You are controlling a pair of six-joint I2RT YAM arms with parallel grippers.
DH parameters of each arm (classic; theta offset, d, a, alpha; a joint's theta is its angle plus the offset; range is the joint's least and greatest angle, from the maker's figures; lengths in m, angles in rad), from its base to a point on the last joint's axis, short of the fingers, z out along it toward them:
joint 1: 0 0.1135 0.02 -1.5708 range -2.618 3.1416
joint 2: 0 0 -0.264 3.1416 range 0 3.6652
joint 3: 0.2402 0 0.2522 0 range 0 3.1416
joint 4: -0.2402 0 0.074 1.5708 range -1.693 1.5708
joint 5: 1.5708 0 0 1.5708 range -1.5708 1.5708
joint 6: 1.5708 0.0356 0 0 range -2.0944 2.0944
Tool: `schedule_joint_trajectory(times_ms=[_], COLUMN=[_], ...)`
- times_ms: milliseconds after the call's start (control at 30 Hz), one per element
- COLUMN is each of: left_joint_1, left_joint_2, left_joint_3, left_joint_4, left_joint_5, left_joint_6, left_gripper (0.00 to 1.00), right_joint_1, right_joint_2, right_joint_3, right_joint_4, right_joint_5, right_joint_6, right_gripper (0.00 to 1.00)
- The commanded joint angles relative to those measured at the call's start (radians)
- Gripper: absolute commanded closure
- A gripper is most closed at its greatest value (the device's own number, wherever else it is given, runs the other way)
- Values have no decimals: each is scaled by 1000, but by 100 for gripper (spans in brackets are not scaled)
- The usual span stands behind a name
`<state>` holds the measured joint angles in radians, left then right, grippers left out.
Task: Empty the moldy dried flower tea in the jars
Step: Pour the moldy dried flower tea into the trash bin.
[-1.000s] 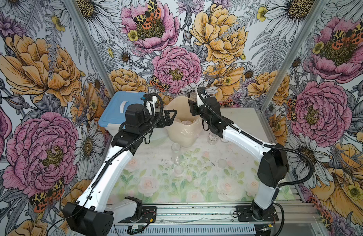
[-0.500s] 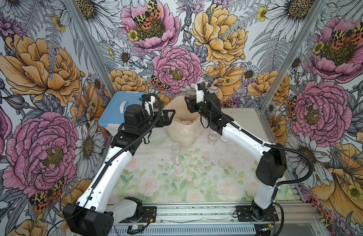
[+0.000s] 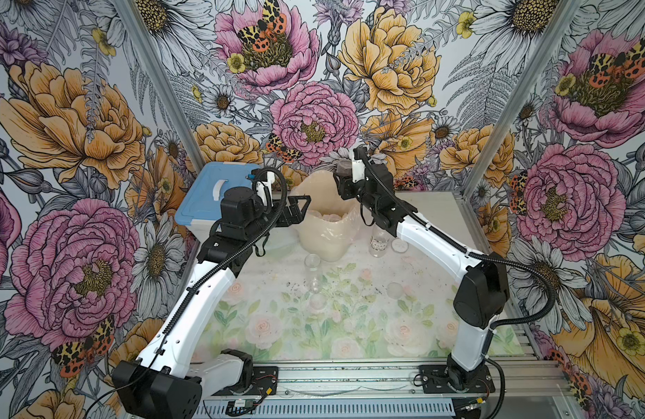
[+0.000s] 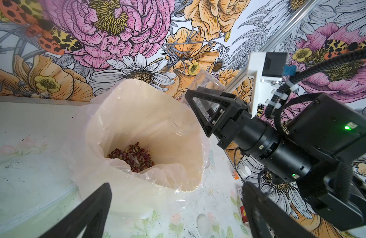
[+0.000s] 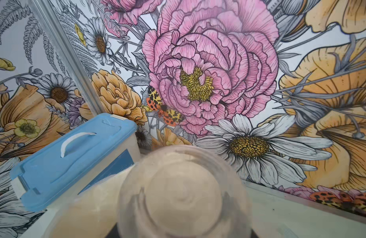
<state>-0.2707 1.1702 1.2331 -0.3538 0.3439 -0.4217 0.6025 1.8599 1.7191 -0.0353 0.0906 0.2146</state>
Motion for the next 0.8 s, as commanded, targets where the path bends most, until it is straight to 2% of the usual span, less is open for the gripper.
schedule_joint_trajectory(times_ms=[0,67,100,167,233,267,300,400,433,467,533,567,600,667,700,767], left_joint_1=[9,10,10,10,11,10,11,11,11,12,13,13,13,14,14,16], left_joint_2=[-22,-22,-22,-23,-21,-21,-19,-15,-17,-17,-17,-17,-19,-20,-21,-20], left_joint_3=[-10,-11,-14,-15,-21,-23,-24,-26,-25,-27,-27,-27,-29,-32,-33,-34], left_joint_4=[27,30,31,37,46,51,54,54,55,56,54,55,56,56,57,59], left_joint_5=[-14,-16,-16,-14,-15,-14,-12,-6,-7,-7,-7,-8,-8,-9,-10,-10], left_joint_6=[-20,-23,-24,-25,-28,-31,-33,-35,-35,-35,-35,-35,-35,-37,-37,-40], left_gripper=[1,1,1,1,1,1,1,1,1,1,1,1,1,1,1,1], right_joint_1=[18,-37,-43,3,68,79,66,-32,-42,-27,30,41,31,-37,-55,-36], right_joint_2=[0,-11,-13,-5,17,16,10,-8,-7,-2,13,11,4,-4,-3,3], right_joint_3=[21,-20,-29,2,55,51,44,-12,-21,-8,41,39,32,-2,-16,0], right_joint_4=[1,83,107,56,-30,-32,-28,64,86,58,-28,-31,-26,42,79,52], right_joint_5=[-10,-108,-129,-82,45,82,75,-119,-140,-125,6,51,43,-109,-156,-136], right_joint_6=[33,186,198,61,-130,-137,-89,202,218,158,-23,-45,3,206,256,169], right_gripper=[83,86,86,87,85,84,84,87,89,89,87,86,86,88,90,91])
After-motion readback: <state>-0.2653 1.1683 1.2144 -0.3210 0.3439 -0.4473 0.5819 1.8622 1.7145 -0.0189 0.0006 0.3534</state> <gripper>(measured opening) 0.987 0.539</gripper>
